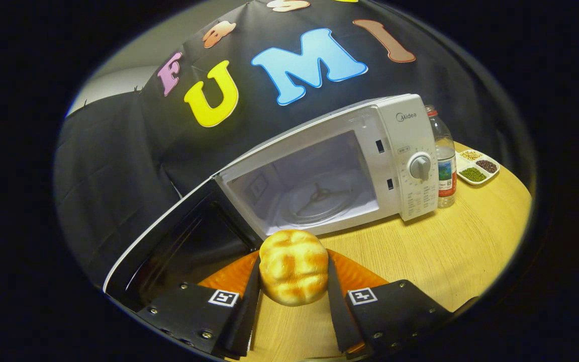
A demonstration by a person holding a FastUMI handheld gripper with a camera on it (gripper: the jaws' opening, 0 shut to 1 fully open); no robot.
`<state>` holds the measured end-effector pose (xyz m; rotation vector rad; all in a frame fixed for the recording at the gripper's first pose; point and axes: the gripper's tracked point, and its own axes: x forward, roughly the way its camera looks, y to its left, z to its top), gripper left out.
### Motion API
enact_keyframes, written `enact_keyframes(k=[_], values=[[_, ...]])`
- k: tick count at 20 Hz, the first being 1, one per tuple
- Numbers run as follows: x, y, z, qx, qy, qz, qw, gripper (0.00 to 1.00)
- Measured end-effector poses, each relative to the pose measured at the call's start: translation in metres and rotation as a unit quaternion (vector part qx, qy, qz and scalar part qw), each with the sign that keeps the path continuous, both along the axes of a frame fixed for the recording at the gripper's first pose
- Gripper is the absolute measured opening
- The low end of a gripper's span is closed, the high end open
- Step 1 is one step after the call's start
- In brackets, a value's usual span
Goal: Open the microwave, put the food inside, and close the microwave door.
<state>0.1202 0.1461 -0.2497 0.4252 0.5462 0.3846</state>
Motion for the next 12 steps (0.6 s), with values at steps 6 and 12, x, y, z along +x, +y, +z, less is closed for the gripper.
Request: enact_keyframes(k=[6, 12], values=[[0.055, 0.016, -0.007, 0.038, -0.005, -0.034, 0.999, 0.64], [0.104, 0.033, -0.019, 0.04, -0.018, -0.057, 0.997, 0.64]])
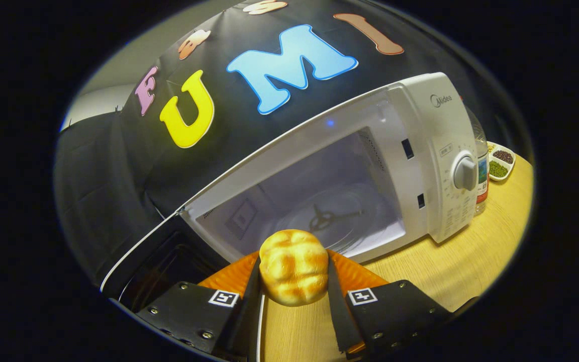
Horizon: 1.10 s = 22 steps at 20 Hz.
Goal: Open the microwave, put the food inside, and close the microwave door.
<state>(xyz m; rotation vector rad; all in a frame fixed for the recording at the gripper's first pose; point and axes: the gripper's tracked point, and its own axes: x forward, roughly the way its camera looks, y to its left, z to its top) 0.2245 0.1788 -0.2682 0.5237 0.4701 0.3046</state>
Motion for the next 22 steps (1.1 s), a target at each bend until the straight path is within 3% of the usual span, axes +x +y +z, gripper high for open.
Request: enact_keyframes(k=[14, 20, 21, 22], values=[[0.087, 0.017, -0.051, -0.023, -0.013, -0.066, 0.997, 0.7], [0.094, 0.013, -0.058, -0.05, -0.013, -0.084, 0.995, 0.86], [0.093, 0.011, -0.053, -0.059, -0.02, -0.087, 0.994, 0.99], [0.092, 0.009, -0.05, -0.068, -0.026, -0.087, 0.994, 0.98]])
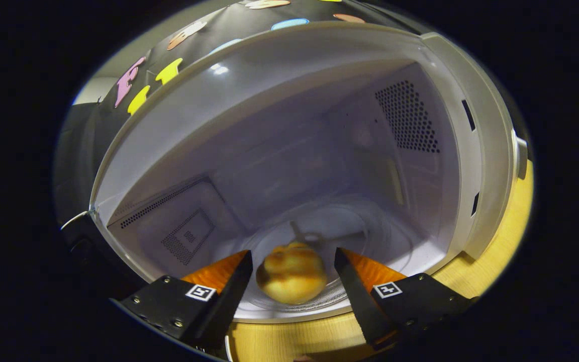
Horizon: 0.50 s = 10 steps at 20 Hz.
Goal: Open the microwave, put the food inside, and close the microwave door.
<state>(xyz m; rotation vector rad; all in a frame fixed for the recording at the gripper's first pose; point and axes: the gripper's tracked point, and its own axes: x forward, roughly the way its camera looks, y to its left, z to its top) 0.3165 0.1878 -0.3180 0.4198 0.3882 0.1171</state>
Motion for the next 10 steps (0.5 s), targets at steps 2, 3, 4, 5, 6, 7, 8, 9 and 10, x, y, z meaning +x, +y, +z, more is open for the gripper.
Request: enact_keyframes(k=[2, 3, 4, 5, 6, 7, 8, 9, 10], values=[[-0.009, 0.0, 0.008, -0.012, -0.003, 0.011, 1.0, 0.97], [-0.016, 0.0, 0.013, -0.018, -0.002, 0.02, 1.0, 0.97], [-0.026, -0.001, 0.02, -0.023, -0.004, 0.029, 0.999, 0.97], [-0.037, -0.001, 0.03, -0.028, -0.01, 0.037, 0.999, 0.97], [-0.049, -0.002, 0.041, -0.035, -0.018, 0.044, 0.998, 0.98], [-0.062, -0.004, 0.053, -0.045, -0.025, 0.05, 0.997, 0.97], [-0.075, -0.008, 0.066, -0.052, -0.032, 0.053, 0.997, 0.97], [-0.088, -0.01, 0.08, -0.056, -0.04, 0.058, 0.996, 0.97], [-0.099, -0.014, 0.093, -0.057, -0.045, 0.058, 0.996, 0.97]])
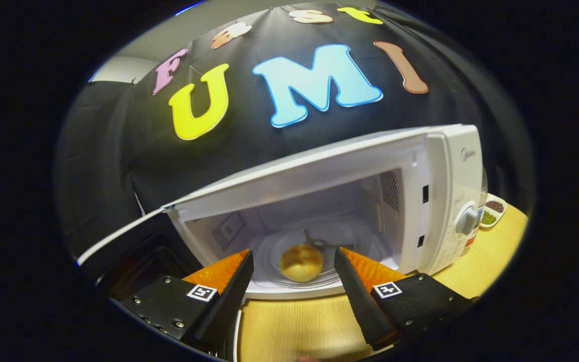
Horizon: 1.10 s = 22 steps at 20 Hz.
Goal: Open the microwave, put the food inside, and close the microwave door.
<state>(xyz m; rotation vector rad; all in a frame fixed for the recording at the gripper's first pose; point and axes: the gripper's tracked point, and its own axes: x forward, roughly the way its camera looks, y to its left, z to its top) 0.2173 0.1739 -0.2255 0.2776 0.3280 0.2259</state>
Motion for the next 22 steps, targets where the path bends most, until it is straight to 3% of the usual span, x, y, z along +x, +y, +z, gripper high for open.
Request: enact_keyframes(k=[4, 10, 15, 22], values=[[-0.044, -0.015, 0.054, -0.009, -0.027, -0.006, 1.0, 0.97], [-0.104, -0.002, 0.118, -0.027, -0.064, 0.03, 0.997, 0.97], [-0.158, 0.048, 0.155, -0.027, -0.089, 0.099, 0.991, 0.97], [-0.233, 0.133, 0.181, -0.005, -0.117, 0.206, 0.971, 0.97]])
